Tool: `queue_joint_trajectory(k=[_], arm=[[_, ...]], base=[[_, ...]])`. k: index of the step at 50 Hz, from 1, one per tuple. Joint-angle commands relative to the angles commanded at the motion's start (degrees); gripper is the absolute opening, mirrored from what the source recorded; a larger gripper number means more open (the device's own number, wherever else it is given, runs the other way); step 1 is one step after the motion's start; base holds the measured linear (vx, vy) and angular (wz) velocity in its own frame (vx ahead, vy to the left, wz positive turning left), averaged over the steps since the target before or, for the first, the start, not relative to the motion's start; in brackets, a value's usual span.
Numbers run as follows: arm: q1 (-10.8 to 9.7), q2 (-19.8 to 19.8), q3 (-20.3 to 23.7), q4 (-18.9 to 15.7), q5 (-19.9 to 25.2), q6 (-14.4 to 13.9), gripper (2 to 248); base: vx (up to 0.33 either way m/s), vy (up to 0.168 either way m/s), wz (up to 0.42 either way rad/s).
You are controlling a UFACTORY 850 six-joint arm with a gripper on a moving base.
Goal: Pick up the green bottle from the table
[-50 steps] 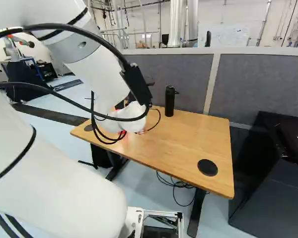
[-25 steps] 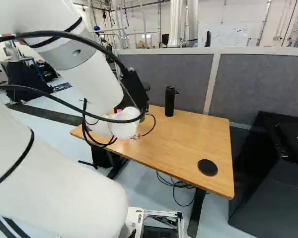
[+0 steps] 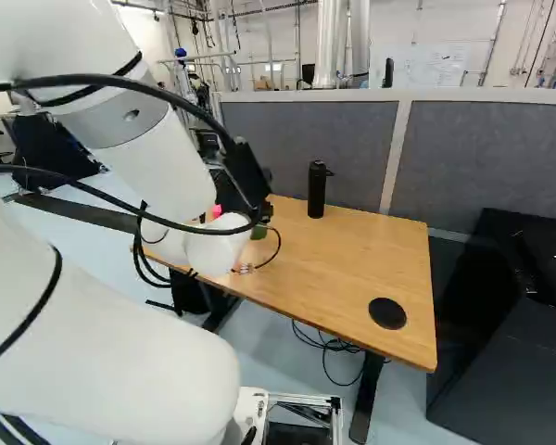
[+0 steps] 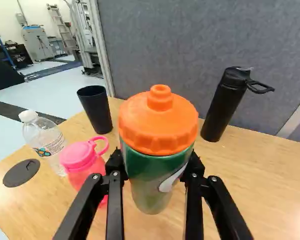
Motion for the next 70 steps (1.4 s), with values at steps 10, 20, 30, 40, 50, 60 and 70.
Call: queue_joint_trajectory(k=[10, 20, 30, 40, 50, 60, 70], arm=[[1.6, 0.4, 1.3, 3.4, 0.1, -1.8, 111], [2.9, 0.7, 2.4, 6.2, 0.1, -3.2, 111], [3.9, 1.0, 3.2, 8.4, 0.2, -4.4, 111], [4.7, 1.2, 3.8, 9.9, 0.2, -5.2, 111], [5.1, 1.3, 4.1, 10.8, 0.2, -5.6, 111], [5.2, 1.3, 4.2, 11.1, 0.2, -5.8, 111], [5.2, 1.3, 4.2, 11.1, 0.2, -5.8, 111]], base=[[0.000, 0.000, 0.000], [0.000, 0.000, 0.000], [0.000, 0.000, 0.000], [0.000, 0.000, 0.000], [0.000, 0.000, 0.000], [0.000, 0.000, 0.000], [0.000, 0.000, 0.000]])
